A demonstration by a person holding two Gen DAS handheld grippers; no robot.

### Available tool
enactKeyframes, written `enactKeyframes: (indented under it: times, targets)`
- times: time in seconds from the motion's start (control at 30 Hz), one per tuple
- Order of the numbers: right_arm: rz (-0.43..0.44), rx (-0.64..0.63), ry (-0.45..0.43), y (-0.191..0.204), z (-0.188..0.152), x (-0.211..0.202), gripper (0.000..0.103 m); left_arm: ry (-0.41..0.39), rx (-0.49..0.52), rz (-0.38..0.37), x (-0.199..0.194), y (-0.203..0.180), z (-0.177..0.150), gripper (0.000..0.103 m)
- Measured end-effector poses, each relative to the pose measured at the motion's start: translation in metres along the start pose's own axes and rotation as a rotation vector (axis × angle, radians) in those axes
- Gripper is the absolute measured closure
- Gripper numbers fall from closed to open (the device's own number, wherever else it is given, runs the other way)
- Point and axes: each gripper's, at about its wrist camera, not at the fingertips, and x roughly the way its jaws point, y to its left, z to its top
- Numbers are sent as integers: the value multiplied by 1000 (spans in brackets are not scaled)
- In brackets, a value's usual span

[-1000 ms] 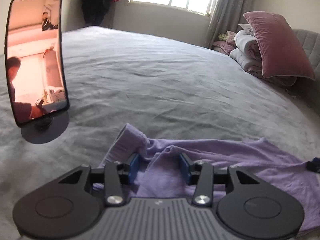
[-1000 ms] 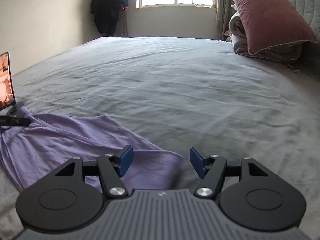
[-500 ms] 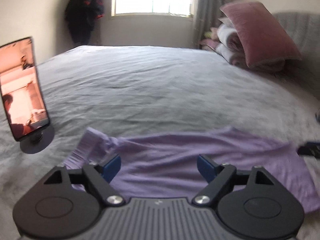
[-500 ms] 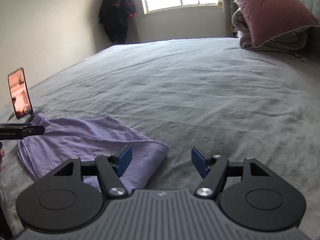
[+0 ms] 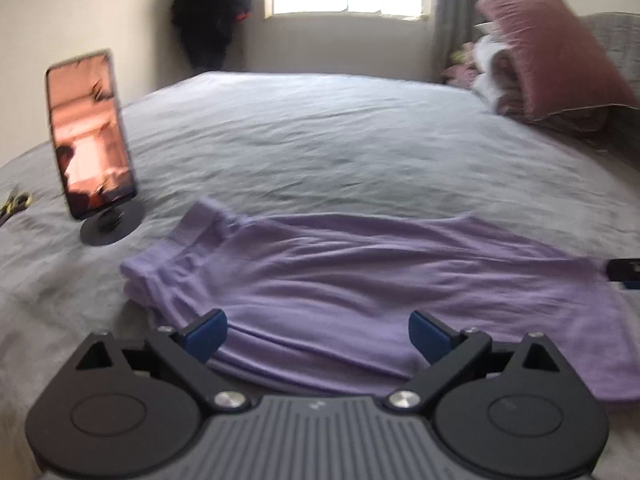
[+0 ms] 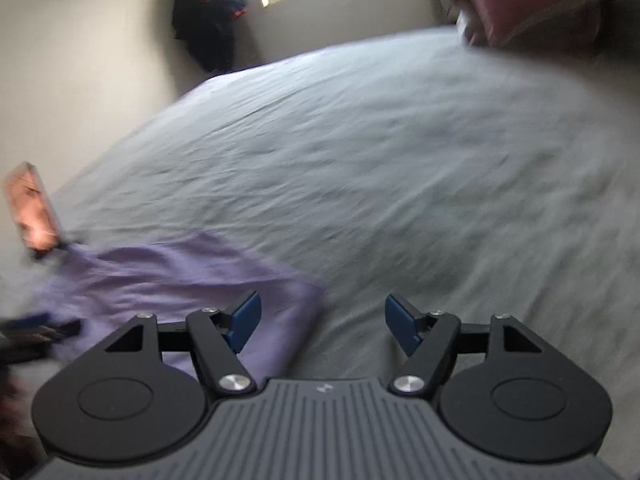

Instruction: Fold clothes

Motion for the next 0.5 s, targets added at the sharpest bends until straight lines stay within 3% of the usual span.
enactKeyframes:
  times: [0.13,0.23,0.5]
  targets:
    - [207,196,140,-18,-10,-6,30,-77,98,-58,-26,-37,-9,4]
    - [326,340,195,-37,-20,-11,31,-136,164,-109,-42,-67,-18,4]
    - [497,496,305,-60,-42,-12,49,-168,339,-299,-59,-131,-47,5]
